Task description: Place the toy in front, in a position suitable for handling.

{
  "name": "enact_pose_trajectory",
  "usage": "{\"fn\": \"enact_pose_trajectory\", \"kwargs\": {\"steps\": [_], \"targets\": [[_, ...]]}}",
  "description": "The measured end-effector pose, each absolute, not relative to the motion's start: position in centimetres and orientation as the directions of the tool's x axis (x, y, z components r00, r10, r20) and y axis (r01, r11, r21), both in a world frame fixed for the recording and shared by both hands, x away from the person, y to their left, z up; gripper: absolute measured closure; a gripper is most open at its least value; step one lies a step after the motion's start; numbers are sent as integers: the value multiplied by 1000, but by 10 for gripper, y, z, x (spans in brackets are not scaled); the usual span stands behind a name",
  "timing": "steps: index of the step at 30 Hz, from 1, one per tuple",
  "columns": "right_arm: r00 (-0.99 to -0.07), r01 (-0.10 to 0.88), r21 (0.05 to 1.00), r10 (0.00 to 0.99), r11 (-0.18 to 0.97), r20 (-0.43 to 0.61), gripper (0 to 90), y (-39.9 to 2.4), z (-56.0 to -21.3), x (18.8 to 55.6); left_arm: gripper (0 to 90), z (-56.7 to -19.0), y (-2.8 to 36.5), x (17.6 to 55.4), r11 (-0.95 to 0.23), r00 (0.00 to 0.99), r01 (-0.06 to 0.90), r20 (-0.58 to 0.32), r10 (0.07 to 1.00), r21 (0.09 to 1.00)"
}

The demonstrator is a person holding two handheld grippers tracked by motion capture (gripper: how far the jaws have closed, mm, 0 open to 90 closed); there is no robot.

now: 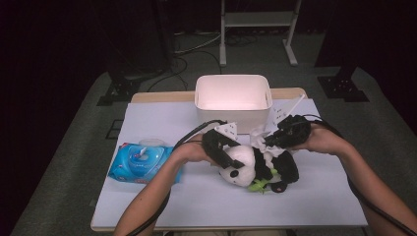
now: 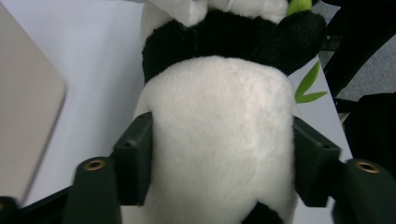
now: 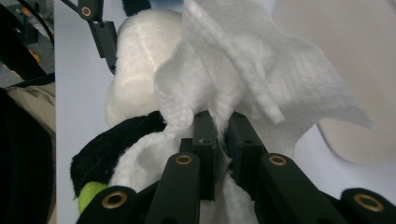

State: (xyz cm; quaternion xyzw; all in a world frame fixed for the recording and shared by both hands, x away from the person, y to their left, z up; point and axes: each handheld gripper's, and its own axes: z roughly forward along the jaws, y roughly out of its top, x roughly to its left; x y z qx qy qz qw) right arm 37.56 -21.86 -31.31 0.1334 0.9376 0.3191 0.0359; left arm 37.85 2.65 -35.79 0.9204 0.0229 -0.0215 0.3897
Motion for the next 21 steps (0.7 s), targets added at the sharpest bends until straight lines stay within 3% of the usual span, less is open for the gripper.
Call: {"fn": "enact_pose_trajectory", "kwargs": {"steps": [6, 12, 17, 21], "targets": [[-969, 207, 626, 244, 752, 28, 819, -216, -315, 362, 129, -350, 34, 371, -671, 990, 139, -112, 84, 728], [-977, 182, 628, 214, 757, 25, 819, -215, -318, 344, 104, -355, 34, 364, -691, 987, 155, -140, 78, 706], [-978, 172, 623, 206, 763, 18, 818, -214, -318, 336, 238, -365, 32, 357, -679, 984, 169, -164, 72, 714], [-983, 152, 625, 183, 766, 15, 818, -203, -317, 335, 292, -367, 34, 354, -672, 984, 169, -157, 80, 721]]}}
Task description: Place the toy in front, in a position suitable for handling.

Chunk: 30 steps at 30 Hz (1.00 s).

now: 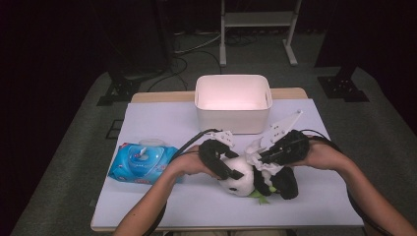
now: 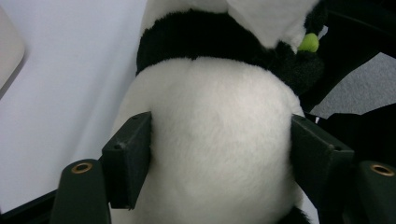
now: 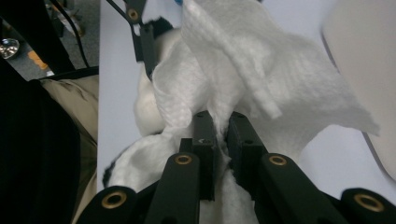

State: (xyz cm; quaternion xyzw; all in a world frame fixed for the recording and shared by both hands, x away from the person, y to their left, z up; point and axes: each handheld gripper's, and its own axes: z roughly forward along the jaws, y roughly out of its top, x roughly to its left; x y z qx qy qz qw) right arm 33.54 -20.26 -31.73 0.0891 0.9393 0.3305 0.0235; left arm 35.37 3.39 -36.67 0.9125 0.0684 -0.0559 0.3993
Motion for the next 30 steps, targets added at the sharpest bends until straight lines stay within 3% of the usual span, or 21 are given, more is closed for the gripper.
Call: {"fn": "enact_pose_trajectory", "kwargs": {"steps": [8, 20, 30], "targets": [[-992, 106, 602, 128, 791, 7, 816, -175, -326, 334, 297, -366, 35, 343, -682, 986, 165, -144, 88, 712], [-973, 183, 637, 231, 749, 8, 816, -233, -309, 322, 286, -366, 37, 333, -684, 987, 157, -136, 85, 712], [-977, 173, 630, 213, 757, 12, 816, -234, -315, 317, 90, -359, 22, 343, -719, 979, 196, -174, 105, 667]]}}
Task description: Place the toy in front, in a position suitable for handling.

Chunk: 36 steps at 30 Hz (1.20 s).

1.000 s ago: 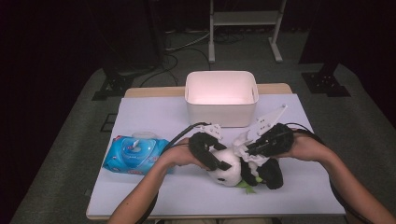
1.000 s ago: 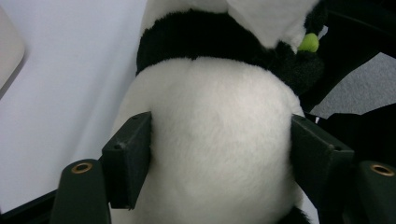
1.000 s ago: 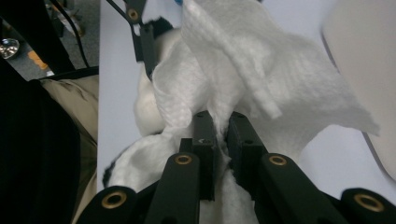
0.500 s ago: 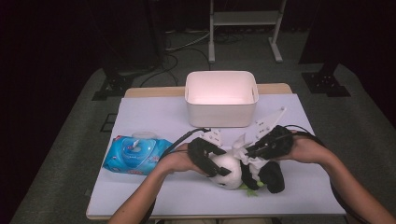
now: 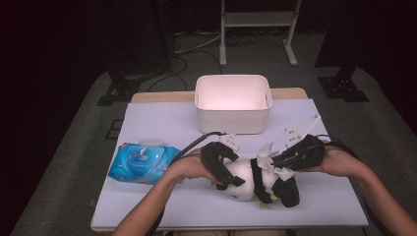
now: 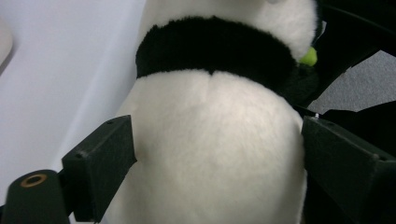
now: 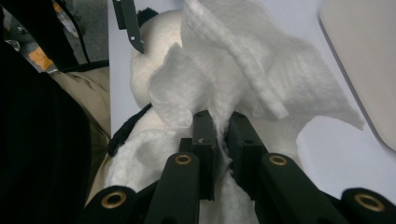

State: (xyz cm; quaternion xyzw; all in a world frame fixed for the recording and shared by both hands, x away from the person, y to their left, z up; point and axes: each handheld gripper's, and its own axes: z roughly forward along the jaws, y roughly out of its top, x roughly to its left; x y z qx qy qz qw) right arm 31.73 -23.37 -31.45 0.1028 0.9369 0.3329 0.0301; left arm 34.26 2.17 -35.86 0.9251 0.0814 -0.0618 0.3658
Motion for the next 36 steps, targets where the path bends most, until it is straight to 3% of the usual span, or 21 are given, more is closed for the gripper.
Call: {"fn": "enact_pose_trajectory", "kwargs": {"steps": [6, 10, 15, 18, 32, 36], "targets": [[-977, 181, 621, 214, 763, 21, 817, -236, -319, 319, 31, -370, 6, 350, -737, 972, 211, -219, 87, 642], [-977, 183, 620, 210, 763, 31, 816, -235, -322, 319, 41, -378, -1, 352, -749, 968, 206, -244, 61, 630], [-975, 192, 645, 217, 739, 41, 816, -237, -322, 322, 289, -375, 7, 354, -727, 977, 178, -207, 50, 663], [-976, 184, 658, 217, 730, 32, 816, -238, -317, 323, 322, -368, 9, 353, -728, 983, 155, -178, 45, 668], [-965, 181, 658, 260, 731, -24, 809, -242, -293, 340, 324, -341, 10, 368, -745, 998, 49, 5, 69, 665], [-967, 182, 659, 256, 730, -16, 810, -241, -297, 342, 303, -348, 11, 368, -750, 998, 56, -8, 67, 659]]}}
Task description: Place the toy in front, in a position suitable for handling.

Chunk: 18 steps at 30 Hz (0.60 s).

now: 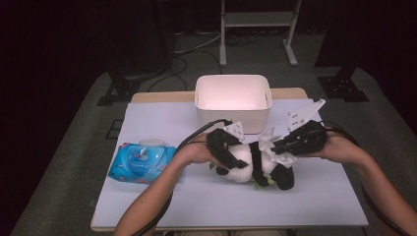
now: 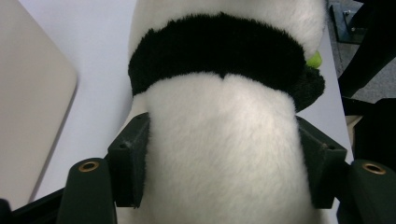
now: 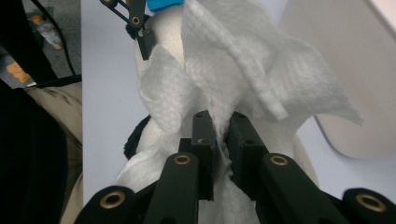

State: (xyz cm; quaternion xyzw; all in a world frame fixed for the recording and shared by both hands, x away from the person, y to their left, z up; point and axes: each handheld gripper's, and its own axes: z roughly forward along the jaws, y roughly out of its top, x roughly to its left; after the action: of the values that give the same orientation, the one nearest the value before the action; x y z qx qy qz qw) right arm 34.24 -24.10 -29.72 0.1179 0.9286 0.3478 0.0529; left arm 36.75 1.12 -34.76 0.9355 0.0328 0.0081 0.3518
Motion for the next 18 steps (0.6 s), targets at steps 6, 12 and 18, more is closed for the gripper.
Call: {"fn": "enact_pose_trajectory", "kwargs": {"steps": [6, 12, 18], "targets": [[-976, 168, 643, 219, 747, 1, 810, -224, -306, 342, 237, -367, 14, 360, -744, 997, 80, -41, 71, 663], [-985, 131, 615, 171, 778, -6, 810, -192, -314, 345, 226, -369, 16, 351, -746, 997, 70, -20, 76, 662], [-989, 125, 602, 151, 789, 8, 810, -183, -318, 347, 213, -370, 19, 346, -738, 996, 81, -31, 82, 670]]}}
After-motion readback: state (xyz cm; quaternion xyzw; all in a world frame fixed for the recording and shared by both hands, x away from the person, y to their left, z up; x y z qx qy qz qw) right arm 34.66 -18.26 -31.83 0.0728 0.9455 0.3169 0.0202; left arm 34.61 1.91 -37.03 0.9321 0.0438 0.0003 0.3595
